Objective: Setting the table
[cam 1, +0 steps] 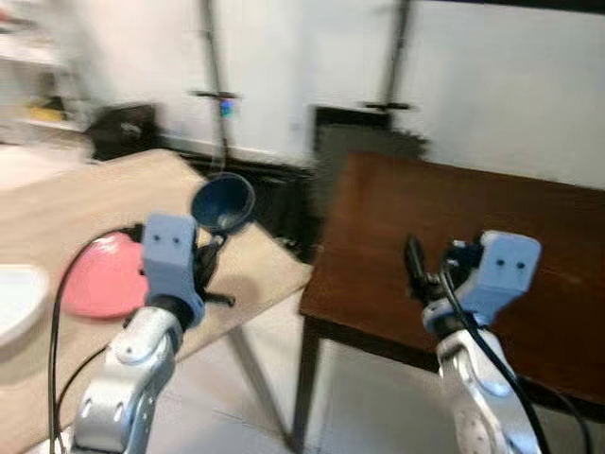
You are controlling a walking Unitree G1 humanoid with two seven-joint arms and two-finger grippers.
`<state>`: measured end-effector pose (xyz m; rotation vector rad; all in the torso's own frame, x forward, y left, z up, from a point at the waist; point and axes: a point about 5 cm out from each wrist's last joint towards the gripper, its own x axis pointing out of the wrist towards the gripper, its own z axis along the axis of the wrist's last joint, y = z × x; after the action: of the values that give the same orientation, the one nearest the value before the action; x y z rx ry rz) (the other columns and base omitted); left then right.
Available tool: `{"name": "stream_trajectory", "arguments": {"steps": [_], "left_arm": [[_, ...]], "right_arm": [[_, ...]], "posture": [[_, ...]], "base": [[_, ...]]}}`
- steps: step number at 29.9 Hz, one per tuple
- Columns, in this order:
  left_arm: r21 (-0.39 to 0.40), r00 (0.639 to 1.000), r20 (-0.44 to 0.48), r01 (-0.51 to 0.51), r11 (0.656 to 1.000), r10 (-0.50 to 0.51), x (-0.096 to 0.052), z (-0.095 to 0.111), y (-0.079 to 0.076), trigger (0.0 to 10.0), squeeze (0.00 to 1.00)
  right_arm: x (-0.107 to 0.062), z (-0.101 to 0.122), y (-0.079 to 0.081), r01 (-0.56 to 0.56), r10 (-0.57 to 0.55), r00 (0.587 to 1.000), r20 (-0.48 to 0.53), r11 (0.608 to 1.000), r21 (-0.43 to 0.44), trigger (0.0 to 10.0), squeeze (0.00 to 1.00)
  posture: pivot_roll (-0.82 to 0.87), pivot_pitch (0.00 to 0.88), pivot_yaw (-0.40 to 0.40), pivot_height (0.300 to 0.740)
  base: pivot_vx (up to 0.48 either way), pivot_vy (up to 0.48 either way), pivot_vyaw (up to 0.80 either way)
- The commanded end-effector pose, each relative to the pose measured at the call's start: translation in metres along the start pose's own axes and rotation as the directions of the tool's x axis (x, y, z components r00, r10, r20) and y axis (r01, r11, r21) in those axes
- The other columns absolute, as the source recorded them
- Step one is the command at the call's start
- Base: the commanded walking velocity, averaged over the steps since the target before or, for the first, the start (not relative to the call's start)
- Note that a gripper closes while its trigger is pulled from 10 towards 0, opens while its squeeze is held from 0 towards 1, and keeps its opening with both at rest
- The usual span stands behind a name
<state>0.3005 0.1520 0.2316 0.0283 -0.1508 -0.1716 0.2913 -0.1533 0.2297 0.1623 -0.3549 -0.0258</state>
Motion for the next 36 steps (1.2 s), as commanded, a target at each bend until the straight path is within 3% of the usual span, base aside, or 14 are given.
{"name": "stream_trajectory", "arguments": {"steps": [1,8,23,36], "left_arm": [[0.006,1.000,0.008,0.014,1.000,-0.014,-0.0010,0.0000,-0.0029,10.0,0.00],[-0.004,1.000,-0.008,-0.012,1.000,0.012,-0.0007,-0.0021,0.0013,10.0,0.00],[-0.011,0.999,-0.015,-0.032,0.999,0.032,0.0000,-0.0029,0.0053,10.0,0.00],[-0.015,0.999,-0.019,-0.032,0.999,0.032,0.0009,-0.0033,0.0048,10.0,0.00]], "right_arm": [[-0.0013,-0.0012,-0.0018,0.012,-0.012,1.000,-0.007,1.000,-0.005,10.0,0.00],[-0.0005,-0.0012,-0.0016,0.012,-0.012,1.000,-0.006,1.000,-0.003,10.0,0.00],[-0.0013,-0.0022,-0.0016,0.017,-0.017,1.000,-0.011,1.000,-0.004,10.0,0.00],[-0.0020,-0.0026,-0.0021,0.018,-0.018,1.000,-0.011,1.000,0.006,10.0,0.00]], "posture": [[0.05,0.025,-0.024,0.740],[0.05,0.026,-0.025,0.740],[0.05,0.029,-0.022,0.740],[0.05,0.029,-0.022,0.740]], "base": [[0.000,0.000,0.80],[0.000,0.000,0.80],[0.000,0.469,0.80],[0.000,0.480,0.00]]}}
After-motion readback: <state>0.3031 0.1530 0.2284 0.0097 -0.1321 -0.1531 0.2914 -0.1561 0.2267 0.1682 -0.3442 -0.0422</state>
